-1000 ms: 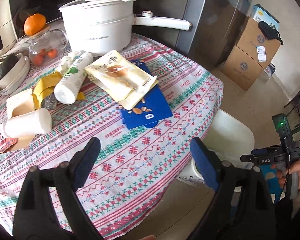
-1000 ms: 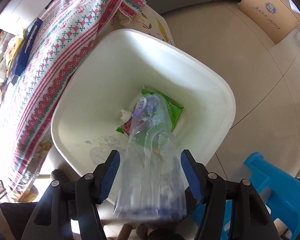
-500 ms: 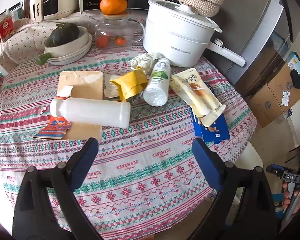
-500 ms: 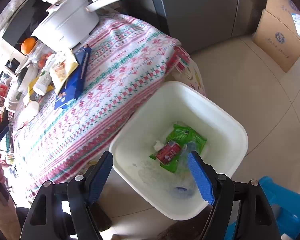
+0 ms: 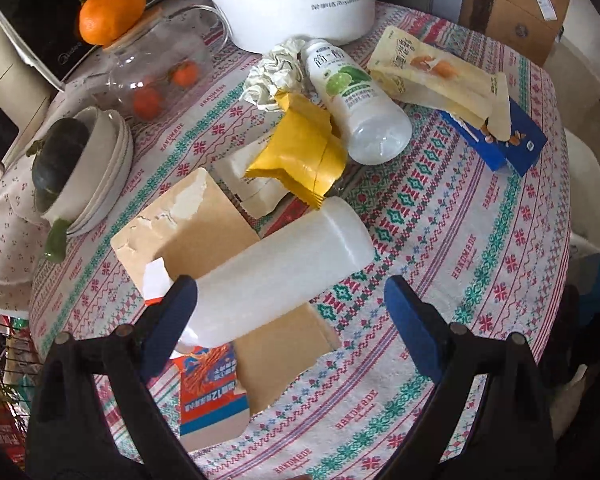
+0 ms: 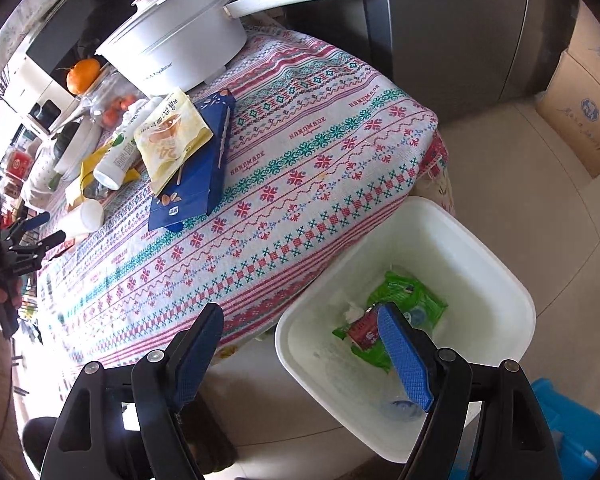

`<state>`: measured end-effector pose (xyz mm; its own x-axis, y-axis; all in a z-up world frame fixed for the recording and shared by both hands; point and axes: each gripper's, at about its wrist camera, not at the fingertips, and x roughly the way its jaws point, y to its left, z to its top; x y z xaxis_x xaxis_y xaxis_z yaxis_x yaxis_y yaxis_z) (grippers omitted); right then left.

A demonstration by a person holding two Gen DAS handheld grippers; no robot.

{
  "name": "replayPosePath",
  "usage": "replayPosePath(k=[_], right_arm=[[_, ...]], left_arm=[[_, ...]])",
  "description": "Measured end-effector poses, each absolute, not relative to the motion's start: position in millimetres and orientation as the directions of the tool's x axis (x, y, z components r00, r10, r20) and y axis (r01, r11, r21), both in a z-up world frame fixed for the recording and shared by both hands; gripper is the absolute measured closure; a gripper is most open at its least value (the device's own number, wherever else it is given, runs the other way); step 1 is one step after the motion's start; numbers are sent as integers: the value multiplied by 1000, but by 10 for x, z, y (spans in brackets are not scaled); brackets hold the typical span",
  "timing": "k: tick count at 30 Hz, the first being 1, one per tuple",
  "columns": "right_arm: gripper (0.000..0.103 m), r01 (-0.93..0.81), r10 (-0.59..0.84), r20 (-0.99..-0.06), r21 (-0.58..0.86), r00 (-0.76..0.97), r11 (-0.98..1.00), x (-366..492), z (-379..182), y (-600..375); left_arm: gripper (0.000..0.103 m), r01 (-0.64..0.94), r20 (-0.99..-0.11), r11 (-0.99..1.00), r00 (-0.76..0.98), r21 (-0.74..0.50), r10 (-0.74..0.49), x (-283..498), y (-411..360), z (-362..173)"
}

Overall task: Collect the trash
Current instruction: 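Move both tools back over the table, then grasp the white plastic bottle with the left tool while the right tool grasps the snack pouch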

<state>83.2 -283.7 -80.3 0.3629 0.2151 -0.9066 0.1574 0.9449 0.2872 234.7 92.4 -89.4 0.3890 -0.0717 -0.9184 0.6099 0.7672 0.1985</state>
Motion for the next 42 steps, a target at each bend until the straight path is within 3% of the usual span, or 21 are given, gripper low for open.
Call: replayPosePath(k=[7,14,18,24,37,42], right_arm=[[22,179,201,-913,277,354,944,892,-853,-2885],[22,168,200,-918,270,342,948,954,-895,-2829],[22,160,209,-910,280,357,947,940,-846,-2799],[22,157,219,-902,294,373,943,903,-803,-2772],[22,143,265,-869,350,418,926,871,-689,-2705],[22,110,282,-851,364,442,925,1056,-570,-2571]], left_arm=[[10,664,-941,720,334,203,-43,2578,873,-1166],[27,633,-942,746,336,208,-22,2486,729,-1327],[39,574,-949,803,314,160,-36,2379,659,-1281],[48,426,-953,904,286,33,-100,2217,658,-1216],[51,162,-879,969,412,-188,-240,1709,879,-567],[51,138,-809,958,512,-253,-288,1698,852,-260]])
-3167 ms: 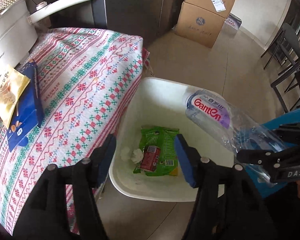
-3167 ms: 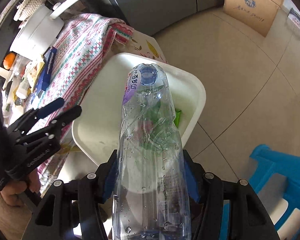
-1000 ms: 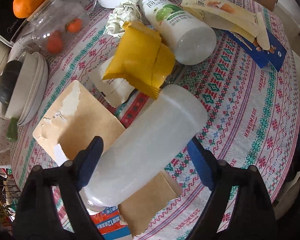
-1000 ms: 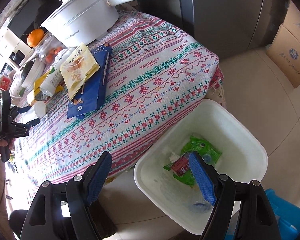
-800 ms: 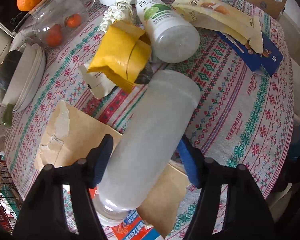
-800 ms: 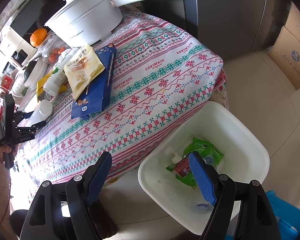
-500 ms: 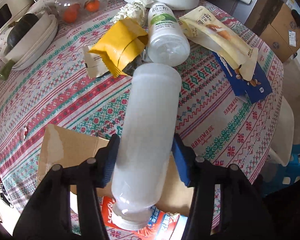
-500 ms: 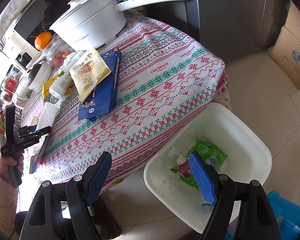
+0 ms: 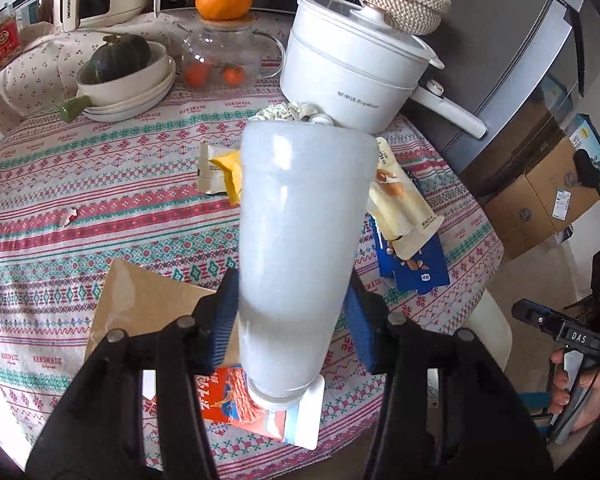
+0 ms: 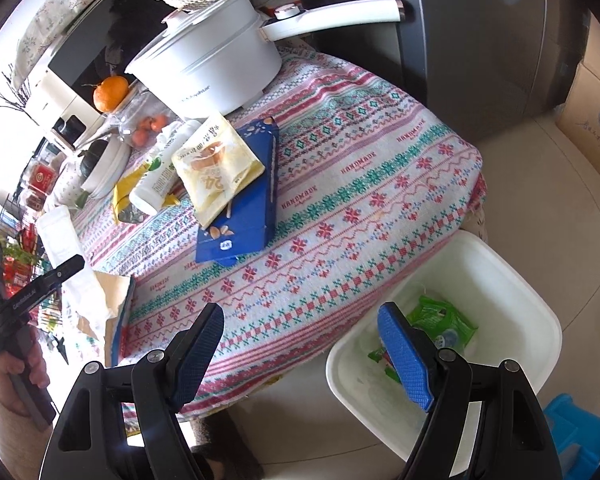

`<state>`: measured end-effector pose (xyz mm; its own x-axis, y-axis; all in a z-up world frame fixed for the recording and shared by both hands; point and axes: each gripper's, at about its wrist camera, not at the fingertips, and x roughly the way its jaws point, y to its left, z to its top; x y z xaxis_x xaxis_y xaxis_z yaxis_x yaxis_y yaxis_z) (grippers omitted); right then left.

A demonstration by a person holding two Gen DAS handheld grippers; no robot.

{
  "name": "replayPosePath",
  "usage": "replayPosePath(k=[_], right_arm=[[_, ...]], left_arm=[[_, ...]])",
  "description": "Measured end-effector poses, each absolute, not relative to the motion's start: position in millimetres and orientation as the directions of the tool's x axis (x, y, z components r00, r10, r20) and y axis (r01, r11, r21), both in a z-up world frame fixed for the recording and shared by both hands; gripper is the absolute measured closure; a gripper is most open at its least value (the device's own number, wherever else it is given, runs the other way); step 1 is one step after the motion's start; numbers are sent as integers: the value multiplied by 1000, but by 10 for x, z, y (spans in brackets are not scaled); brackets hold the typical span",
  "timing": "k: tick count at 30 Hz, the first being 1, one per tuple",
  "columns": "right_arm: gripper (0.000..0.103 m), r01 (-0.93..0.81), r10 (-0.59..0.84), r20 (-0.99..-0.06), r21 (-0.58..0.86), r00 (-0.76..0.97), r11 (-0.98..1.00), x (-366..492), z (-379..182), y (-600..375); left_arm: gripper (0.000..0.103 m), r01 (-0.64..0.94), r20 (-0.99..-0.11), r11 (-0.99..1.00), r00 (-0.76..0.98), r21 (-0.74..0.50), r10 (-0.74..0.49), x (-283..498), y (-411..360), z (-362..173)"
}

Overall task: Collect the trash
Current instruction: 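Grasp the white plastic bottle with the left tool while the right tool grasps the snack pouch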

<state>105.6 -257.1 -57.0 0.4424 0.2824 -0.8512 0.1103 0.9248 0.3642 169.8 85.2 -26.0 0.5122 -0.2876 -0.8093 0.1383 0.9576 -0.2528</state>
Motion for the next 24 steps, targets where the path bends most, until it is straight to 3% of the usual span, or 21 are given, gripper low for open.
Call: replayPosePath(k=[8,13,24], right_arm=[[22,-16,294,-808,333,511,943,1656,-432,-2140],[24,-81,282,-817,280,503,957,2032,-611,-1711],[42,-123,118,-843,62,524,990,2609,-1024,-993]], left_arm=[[51,110,-732,957,622,-270,-278,1571,957,-7],[51,85,-734,961,629,-261,-255,1624,1136,-2],[51,32,-769,960,591,-277,-242,1784,1399,-160]])
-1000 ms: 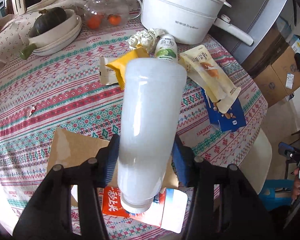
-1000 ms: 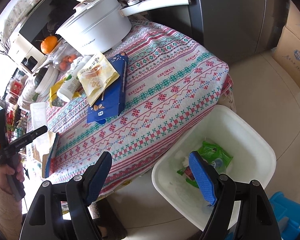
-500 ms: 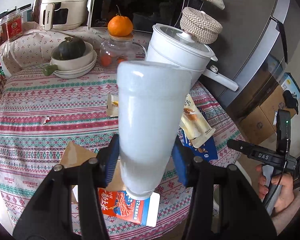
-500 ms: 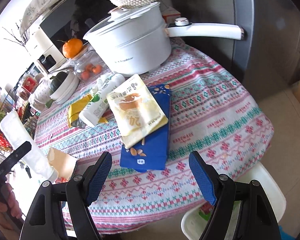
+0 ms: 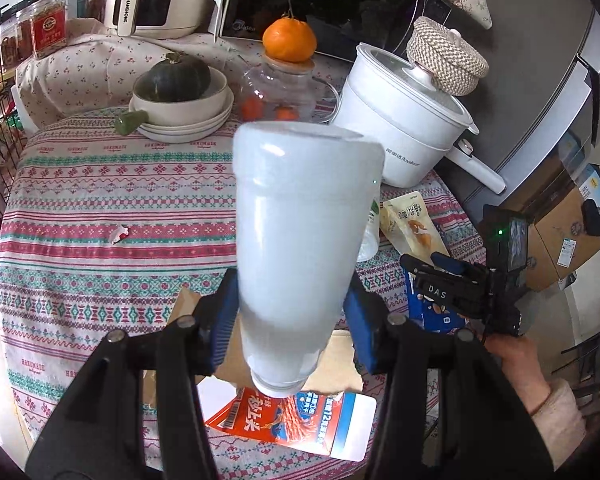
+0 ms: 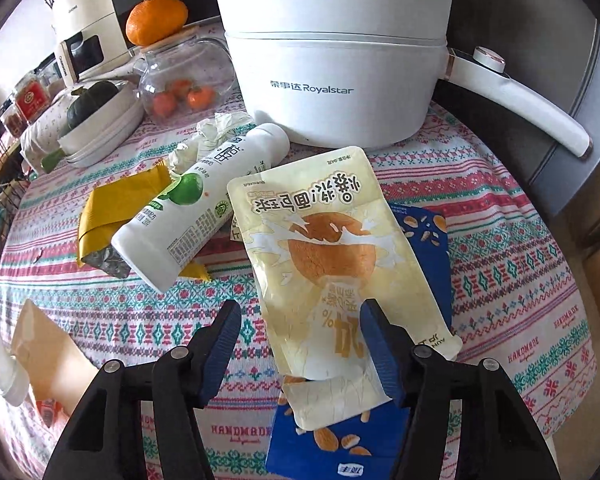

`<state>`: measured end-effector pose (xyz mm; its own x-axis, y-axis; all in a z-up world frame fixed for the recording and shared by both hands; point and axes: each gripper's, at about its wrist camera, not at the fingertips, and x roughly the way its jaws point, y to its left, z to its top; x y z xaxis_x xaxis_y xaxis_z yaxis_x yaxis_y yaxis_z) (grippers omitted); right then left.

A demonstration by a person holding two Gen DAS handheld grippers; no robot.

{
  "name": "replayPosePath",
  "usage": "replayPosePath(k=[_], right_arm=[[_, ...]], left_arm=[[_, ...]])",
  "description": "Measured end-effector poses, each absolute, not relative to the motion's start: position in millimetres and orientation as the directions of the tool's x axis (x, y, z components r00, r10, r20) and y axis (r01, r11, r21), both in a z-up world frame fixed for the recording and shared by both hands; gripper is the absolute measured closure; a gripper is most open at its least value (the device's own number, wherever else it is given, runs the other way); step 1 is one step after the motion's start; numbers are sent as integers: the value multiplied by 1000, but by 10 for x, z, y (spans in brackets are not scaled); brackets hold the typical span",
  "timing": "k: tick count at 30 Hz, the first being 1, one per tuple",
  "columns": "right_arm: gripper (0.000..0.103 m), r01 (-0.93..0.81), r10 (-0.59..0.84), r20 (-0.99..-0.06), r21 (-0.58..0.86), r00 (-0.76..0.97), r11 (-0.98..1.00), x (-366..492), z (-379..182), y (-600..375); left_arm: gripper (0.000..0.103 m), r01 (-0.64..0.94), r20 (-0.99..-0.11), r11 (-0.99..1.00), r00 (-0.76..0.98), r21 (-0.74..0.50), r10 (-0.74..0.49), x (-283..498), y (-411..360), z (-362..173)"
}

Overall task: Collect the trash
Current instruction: 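Grasp the white plastic bottle with the left tool while the right tool grasps the snack pouch, then carry the white bottle and snack pouch over the white bin and release both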

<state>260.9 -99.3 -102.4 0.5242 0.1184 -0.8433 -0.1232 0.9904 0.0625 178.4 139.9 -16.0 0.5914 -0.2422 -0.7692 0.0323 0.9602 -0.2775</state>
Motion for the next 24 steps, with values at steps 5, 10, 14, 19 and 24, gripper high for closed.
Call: replayPosePath(k=[5,10,14,19,24], right_arm=[[73,-116,58,-821,-9,569,993,2662,-1049,-934],[98,-93,86,-801,37,593,995,2616,-967,-1092],[98,-73,157,-783,141,602,987,2459,-749,-1274],[99,-57,200,-745,213,636,975,2117,-389,-1552],[98,-23,192,-708,241,679,970,1684,-44,-1900]], left_arm=[[51,42,-768,959,590,-280,-250,1788,1402,-152],[51,50,-758,956,598,-288,-260,1749,1375,-112],[51,66,-743,951,609,-302,-278,1698,1329,-45],[51,110,-719,942,619,-318,-315,1619,1164,70],[51,181,-693,926,619,-331,-369,1496,872,191]])
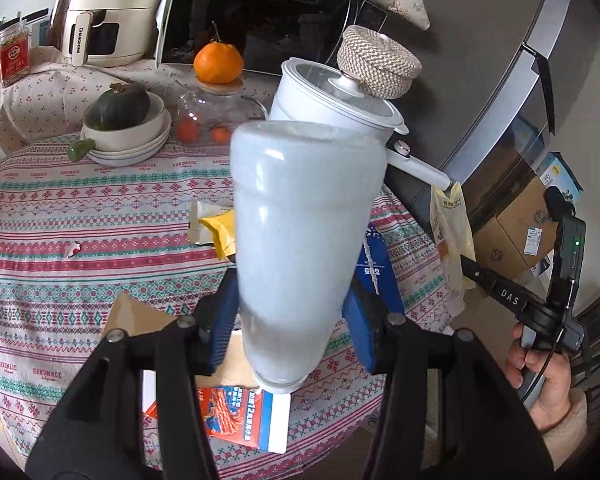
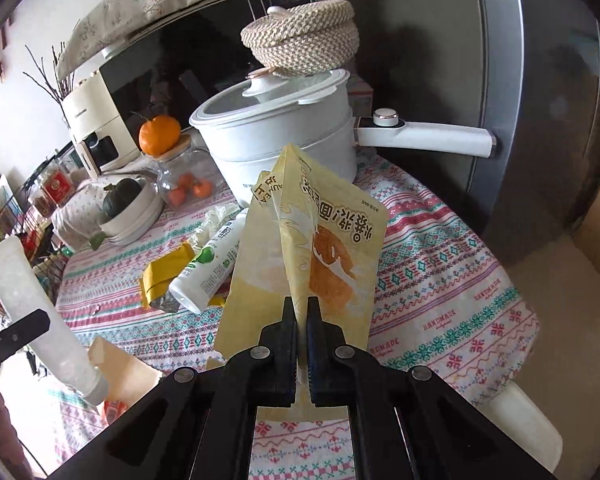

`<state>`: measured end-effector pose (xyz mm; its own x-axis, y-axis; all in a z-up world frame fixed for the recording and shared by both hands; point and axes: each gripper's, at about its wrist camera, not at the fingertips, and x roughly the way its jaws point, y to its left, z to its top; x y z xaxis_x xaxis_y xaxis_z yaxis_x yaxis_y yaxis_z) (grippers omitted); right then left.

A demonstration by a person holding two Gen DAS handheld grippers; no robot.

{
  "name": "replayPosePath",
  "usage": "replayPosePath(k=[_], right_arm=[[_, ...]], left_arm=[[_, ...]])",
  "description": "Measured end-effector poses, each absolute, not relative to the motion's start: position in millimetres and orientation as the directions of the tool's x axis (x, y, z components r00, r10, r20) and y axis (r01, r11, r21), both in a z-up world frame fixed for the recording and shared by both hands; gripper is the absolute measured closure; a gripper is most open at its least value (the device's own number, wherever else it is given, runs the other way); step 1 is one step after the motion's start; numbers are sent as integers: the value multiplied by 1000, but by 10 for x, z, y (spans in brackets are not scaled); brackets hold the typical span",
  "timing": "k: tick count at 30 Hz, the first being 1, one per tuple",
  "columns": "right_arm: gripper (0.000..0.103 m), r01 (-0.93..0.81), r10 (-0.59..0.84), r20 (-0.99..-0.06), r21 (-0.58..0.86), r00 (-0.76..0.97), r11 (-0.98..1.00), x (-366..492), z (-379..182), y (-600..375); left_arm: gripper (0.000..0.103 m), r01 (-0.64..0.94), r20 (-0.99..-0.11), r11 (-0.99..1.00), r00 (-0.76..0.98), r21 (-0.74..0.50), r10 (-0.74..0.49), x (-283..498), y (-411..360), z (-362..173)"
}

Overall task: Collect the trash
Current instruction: 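Carry the white bottle and snack pouch over the white bin and release both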

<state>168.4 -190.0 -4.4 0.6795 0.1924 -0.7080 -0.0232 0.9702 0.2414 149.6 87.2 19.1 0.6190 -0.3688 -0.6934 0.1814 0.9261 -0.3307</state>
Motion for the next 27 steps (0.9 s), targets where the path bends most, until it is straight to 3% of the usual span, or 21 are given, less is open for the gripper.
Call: replayPosePath(k=[9,17,27], right_arm=[[99,80,122,-700,248,703,965,842,113,-2618],[98,222,77,-766,279,639,934,329,-187,-3291],[98,326,134,-869,316,476,891,18,-763,-3803]], left_arm=[[51,334,-697,896,568,-292,-438,1218,132,202],[51,471,-717,844,493,-257,-494,949,-604,82],[51,613,-775,767,387,-188,-499,683,-1497,-309]])
